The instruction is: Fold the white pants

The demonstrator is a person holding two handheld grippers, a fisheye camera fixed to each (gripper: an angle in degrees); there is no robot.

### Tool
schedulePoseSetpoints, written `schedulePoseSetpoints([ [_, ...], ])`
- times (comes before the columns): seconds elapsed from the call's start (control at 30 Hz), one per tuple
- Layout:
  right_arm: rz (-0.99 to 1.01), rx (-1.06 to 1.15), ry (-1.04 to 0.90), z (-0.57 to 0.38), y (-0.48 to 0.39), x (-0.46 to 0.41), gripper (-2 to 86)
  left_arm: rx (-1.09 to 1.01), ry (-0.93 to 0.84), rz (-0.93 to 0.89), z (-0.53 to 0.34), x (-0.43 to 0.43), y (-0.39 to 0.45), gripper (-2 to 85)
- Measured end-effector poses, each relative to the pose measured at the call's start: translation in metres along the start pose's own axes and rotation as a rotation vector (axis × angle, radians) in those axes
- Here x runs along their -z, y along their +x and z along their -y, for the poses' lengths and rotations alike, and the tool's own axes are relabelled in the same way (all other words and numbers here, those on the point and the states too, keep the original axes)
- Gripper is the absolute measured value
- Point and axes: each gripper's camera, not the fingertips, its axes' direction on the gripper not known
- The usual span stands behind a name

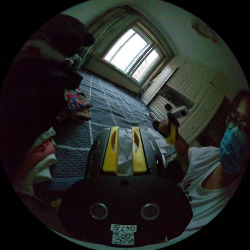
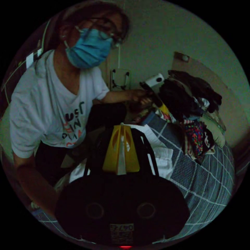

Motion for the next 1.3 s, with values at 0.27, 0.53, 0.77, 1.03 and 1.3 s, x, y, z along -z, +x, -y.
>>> schedulePoseSetpoints([
  [0.27, 0.015, 0.08, 0.127, -0.008, -0.049, 0.004, 0.1, -0.393, -0.45, -0.028, 0.06, -0.14, 0.083, 2.6],
  [0.53, -0.032, 0.076, 0.118, -0.022, -0.03, -0.01, 0.1, -0.614, -0.921, -0.119, 0.033, -0.246, 0.107, -0.6],
  [0.77, -0.11, 0.028, 0.143, -0.045, 0.018, -0.016, 0.0, -0.538, -1.22, -0.106, 0.021, -0.278, 0.073, -1.0],
  [1.03, -0.152, -0.184, 0.114, -0.087, 0.155, -0.034, 0.0, -0.429, -1.224, -0.155, 0.027, -0.267, 0.034, -1.0],
  [1.3, -0.034, -0.438, -0.061, -0.155, 0.303, -0.124, 0.2, -0.248, -0.972, -0.02, 0.021, -0.199, 0.005, -1.0],
])
